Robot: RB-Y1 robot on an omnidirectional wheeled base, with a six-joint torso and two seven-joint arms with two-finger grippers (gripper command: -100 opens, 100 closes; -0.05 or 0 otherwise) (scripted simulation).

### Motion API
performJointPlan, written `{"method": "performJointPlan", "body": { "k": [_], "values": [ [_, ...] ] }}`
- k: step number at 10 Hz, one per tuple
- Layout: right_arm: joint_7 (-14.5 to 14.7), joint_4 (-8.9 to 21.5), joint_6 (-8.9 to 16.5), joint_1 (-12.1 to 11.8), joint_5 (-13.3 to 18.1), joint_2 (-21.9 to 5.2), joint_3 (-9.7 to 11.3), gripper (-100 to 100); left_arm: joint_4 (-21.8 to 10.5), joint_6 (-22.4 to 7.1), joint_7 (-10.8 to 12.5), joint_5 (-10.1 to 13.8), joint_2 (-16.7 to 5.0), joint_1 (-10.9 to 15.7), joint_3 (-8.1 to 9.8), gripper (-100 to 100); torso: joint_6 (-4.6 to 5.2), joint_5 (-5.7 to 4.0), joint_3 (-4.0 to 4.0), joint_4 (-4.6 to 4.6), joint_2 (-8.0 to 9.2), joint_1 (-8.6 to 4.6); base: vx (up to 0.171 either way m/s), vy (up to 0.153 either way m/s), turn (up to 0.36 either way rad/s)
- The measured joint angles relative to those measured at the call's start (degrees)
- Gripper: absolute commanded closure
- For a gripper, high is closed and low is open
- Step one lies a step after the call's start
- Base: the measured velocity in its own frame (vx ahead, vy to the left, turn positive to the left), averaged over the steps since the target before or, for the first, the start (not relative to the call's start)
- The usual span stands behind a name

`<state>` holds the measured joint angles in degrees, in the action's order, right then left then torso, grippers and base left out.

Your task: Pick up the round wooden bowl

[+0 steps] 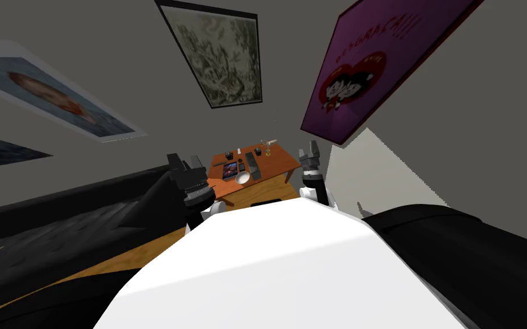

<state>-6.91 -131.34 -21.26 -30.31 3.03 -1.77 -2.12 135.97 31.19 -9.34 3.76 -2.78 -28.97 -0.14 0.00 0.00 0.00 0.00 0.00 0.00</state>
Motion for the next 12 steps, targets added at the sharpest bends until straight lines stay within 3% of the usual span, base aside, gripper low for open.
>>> {"method": "performJointPlan", "body": {
  "k": [3, 11, 12],
  "values": [
    [0.00, 0.00, 0.00, 0.01, 0.00, 0.00, 0.01, 0, -1.29, -0.53, -0.34, 2.88, -3.32, -1.41, -0.70, -100, 0.02, -0.04, 0.08, 0.03, 0.13, -0.17, -0.034, -0.050, -0.187],
    [0.00, 0.00, 0.00, 0.01, 0.00, 0.00, 0.01, 0, -8.02, -2.26, -0.92, 15.78, -16.12, -7.53, -2.83, -100, 0.01, -0.04, 0.07, 0.03, 0.13, -0.16, -0.019, -0.058, -0.226],
    [0.00, 0.00, 0.00, 0.00, 0.00, 0.00, 0.00, 0, -8.69, -2.43, -1.11, 16.81, -16.98, -7.97, -3.31, -100, -0.01, -0.03, 0.06, 0.03, 0.10, -0.12, -0.011, -0.045, -0.261]
  ]
}}
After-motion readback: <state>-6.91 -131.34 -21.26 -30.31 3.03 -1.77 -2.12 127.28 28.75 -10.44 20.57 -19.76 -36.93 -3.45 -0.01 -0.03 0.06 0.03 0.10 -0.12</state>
